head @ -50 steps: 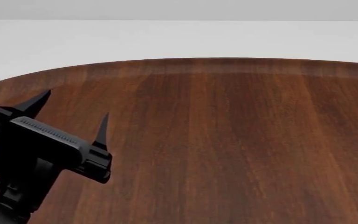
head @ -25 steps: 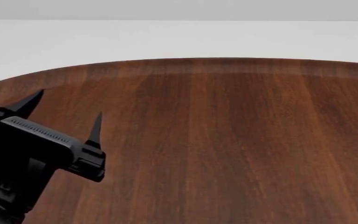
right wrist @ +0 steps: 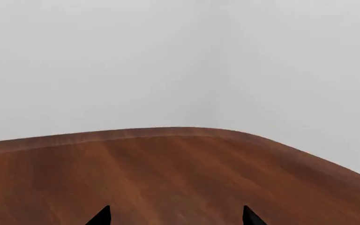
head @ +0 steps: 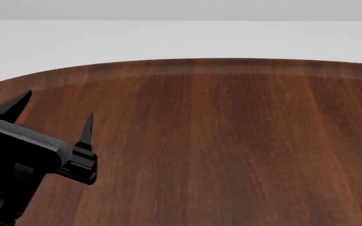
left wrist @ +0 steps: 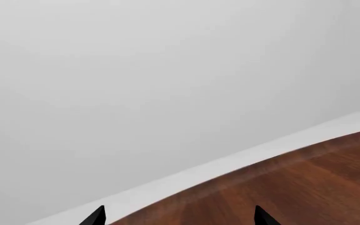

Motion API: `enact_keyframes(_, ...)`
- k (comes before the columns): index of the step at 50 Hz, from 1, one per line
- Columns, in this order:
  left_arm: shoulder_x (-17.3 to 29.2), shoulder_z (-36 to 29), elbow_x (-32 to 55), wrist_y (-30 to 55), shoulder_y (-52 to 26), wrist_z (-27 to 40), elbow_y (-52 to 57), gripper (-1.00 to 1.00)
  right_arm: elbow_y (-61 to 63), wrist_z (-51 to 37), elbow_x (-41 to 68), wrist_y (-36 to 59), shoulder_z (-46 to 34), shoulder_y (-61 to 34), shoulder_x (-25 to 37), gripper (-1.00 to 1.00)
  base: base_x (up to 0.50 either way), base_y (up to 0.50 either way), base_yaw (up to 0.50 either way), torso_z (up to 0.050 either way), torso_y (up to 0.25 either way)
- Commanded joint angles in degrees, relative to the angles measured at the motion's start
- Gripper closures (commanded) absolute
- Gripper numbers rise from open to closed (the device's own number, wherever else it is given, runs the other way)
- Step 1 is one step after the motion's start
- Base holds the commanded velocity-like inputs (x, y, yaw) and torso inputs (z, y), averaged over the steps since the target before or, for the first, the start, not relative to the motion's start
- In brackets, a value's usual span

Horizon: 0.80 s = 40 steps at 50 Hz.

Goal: Put the white mug on the plate.

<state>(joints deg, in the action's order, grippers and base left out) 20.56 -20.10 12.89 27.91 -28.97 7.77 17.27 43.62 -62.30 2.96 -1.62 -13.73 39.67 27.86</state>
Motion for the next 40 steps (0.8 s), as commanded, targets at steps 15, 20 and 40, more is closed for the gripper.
enact_keyframes(15,1.6,0.6,0.6,3.4,0.3,1.3,5.4,-1.0,16.4,-13.6,14.5,14.3,3.4,-10.7,26.1,-1.0,0.0,0.0,0.0,0.0,0.0)
enact_keyframes(20,1.7,0.6,0.7,3.9,-0.1,1.4,5.8,-1.0,16.3,-23.8,18.4,10.3,-4.0,-15.1,36.1,-1.0,0.0,0.0,0.0,0.0,0.0)
enact_keyframes(40,1.9,-0.1,0.6,4.0,0.1,1.7,6.0,-1.0,14.3,-26.1,27.3,3.4,13.1,-2.7,46.7,-1.0,0.0,0.0,0.0,0.0,0.0)
